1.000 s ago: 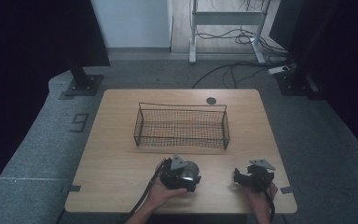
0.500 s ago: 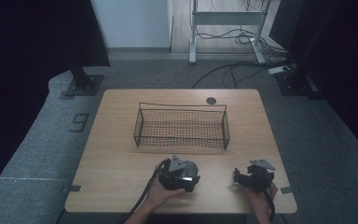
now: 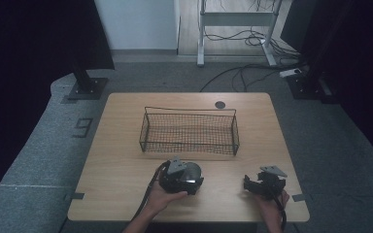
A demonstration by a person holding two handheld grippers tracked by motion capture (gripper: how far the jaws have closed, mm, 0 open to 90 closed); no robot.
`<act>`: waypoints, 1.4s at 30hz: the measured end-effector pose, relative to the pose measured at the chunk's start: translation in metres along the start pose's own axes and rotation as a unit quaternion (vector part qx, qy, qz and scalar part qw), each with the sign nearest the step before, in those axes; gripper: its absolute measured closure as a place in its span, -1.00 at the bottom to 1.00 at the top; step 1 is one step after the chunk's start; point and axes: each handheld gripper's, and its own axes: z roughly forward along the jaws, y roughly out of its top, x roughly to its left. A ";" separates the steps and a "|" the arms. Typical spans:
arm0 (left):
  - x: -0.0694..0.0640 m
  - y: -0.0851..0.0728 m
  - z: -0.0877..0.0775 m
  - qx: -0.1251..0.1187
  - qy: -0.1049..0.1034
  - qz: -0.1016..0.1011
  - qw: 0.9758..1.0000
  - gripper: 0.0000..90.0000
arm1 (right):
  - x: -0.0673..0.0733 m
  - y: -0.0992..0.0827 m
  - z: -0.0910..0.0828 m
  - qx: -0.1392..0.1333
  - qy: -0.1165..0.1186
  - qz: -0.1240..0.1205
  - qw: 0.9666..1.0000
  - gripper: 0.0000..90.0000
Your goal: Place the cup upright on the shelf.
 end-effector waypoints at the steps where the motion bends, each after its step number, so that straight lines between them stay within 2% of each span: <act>1: 0.000 0.001 -0.001 -0.002 0.000 -0.001 1.000 -0.68 | 0.000 0.000 0.000 0.000 0.000 0.000 1.000 -0.88; 25: 0.018 0.019 -0.018 -0.019 0.008 -0.006 1.000 -0.68 | 0.000 0.000 0.000 0.000 0.000 0.000 1.000 -0.88; 33: 0.027 0.022 -0.018 -0.017 0.011 -0.018 1.000 -0.68 | 0.000 0.000 0.000 0.000 0.000 0.000 1.000 -0.88; 39: 0.031 0.025 -0.020 -0.018 0.014 -0.018 1.000 -0.68 | 0.000 0.000 0.000 0.000 0.000 0.000 1.000 -0.88; 42: 0.033 0.028 -0.021 -0.021 0.009 -0.024 0.999 -0.68 | 0.000 0.000 0.000 0.000 0.000 0.000 1.000 -0.88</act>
